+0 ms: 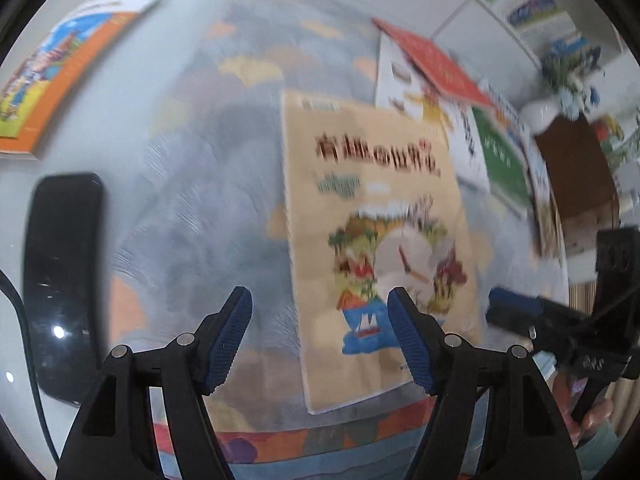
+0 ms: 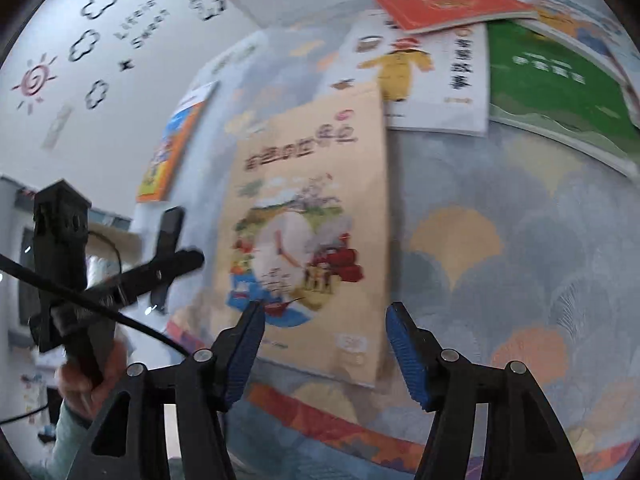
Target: Organize books
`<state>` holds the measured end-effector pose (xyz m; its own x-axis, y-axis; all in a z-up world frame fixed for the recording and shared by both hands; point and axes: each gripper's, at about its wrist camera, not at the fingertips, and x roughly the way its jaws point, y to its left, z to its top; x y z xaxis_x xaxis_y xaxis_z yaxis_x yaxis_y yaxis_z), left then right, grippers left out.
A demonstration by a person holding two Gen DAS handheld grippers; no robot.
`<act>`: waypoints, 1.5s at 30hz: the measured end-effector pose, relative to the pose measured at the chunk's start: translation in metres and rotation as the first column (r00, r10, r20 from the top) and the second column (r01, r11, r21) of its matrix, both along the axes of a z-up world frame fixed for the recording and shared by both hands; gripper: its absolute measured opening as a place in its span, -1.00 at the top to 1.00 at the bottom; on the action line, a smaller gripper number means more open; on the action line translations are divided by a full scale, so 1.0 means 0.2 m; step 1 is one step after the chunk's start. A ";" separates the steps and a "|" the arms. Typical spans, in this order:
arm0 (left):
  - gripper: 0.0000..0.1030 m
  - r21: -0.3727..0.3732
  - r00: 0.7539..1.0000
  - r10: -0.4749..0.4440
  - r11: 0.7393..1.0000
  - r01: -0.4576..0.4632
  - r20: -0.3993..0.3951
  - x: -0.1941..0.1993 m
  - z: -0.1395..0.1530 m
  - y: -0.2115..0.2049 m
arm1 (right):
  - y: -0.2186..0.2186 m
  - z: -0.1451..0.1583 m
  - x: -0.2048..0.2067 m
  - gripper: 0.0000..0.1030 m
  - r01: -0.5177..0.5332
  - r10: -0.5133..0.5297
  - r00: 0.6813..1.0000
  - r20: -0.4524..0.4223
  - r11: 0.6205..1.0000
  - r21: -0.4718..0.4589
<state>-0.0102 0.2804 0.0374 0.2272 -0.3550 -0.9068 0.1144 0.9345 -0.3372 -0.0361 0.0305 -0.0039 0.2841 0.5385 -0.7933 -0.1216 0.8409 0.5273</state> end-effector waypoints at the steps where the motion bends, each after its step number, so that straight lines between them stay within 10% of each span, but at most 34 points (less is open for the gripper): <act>1: -0.27 0.014 1.000 -0.014 1.000 0.014 -0.004 -0.01 -0.01 -0.01 | 0.00 -0.01 0.00 0.07 0.023 -0.023 1.000 0.007 0.999 -0.043; 8: 0.05 0.018 0.999 -0.031 0.999 0.031 0.010 -0.07 -0.06 0.00 | 0.09 -0.02 -0.01 0.39 0.033 -0.031 0.999 0.012 0.990 -0.140; 23: 0.03 -0.273 0.997 0.052 0.960 -0.064 -0.053 -0.05 -0.10 0.13 | 0.04 -0.07 0.01 0.39 0.024 -0.026 0.999 -0.026 0.998 -0.066; 27: 0.03 -0.542 0.993 0.099 0.833 -0.116 -0.062 -0.07 -0.04 0.26 | -0.03 -0.09 0.02 0.39 0.052 -0.051 0.997 -0.059 0.999 0.013; 32: 0.01 -0.709 0.988 0.117 0.688 -0.157 -0.104 -0.07 -0.05 0.32 | -0.12 -0.13 0.02 0.39 0.105 -0.090 0.989 -0.116 0.986 0.129; 34: 0.01 -0.661 0.985 0.138 0.730 -0.173 -0.105 -0.07 -0.07 0.31 | -0.15 -0.14 0.02 0.39 0.121 -0.099 0.986 -0.134 0.979 0.164; 36: 0.01 -0.508 0.990 0.121 0.850 -0.139 -0.069 -0.07 -0.06 0.24 | -0.17 -0.14 0.01 0.39 0.126 -0.102 0.985 -0.138 0.976 0.177; 38: 0.01 -0.432 0.994 0.101 0.895 -0.107 -0.036 -0.09 -0.05 0.16 | -0.18 -0.14 0.01 0.39 0.125 -0.102 0.985 -0.137 0.976 0.176; 43: 0.01 -0.644 0.988 0.089 0.751 -0.148 -0.123 -0.07 -0.12 0.11 | -0.19 -0.15 0.01 0.39 0.125 -0.100 0.985 -0.141 0.975 0.183; 45: 0.06 -0.598 0.990 0.083 0.790 -0.137 -0.117 -0.07 -0.13 0.08 | -0.21 -0.16 0.00 0.39 0.136 -0.106 0.983 -0.151 0.970 0.203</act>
